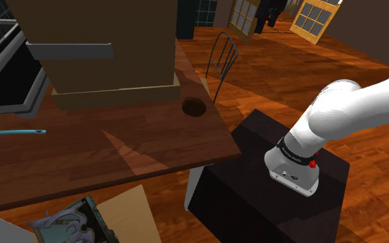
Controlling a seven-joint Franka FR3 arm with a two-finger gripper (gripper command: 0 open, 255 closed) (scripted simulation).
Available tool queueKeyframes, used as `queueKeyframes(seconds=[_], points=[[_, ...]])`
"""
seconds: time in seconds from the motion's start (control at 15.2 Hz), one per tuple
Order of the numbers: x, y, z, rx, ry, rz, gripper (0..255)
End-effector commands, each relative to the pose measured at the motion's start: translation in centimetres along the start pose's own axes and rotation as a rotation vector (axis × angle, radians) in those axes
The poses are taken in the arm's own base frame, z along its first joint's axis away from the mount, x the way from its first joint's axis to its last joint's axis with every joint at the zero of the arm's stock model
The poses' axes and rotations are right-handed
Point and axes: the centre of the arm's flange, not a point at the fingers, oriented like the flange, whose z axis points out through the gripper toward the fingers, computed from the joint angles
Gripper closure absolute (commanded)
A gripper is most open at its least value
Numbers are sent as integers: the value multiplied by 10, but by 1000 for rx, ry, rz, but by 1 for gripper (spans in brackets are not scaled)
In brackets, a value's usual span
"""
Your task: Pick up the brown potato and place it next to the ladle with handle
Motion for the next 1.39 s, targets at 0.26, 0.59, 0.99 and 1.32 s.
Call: queueKeyframes(seconds=[0.26, 0.59, 0.99, 1.32], points=[[6, -6, 47, 85, 74, -149, 0], [16, -21, 104, 191, 166, -335, 0], [30, -49, 168, 318, 277, -558, 0], [41, -81, 217, 424, 369, -744, 0]])
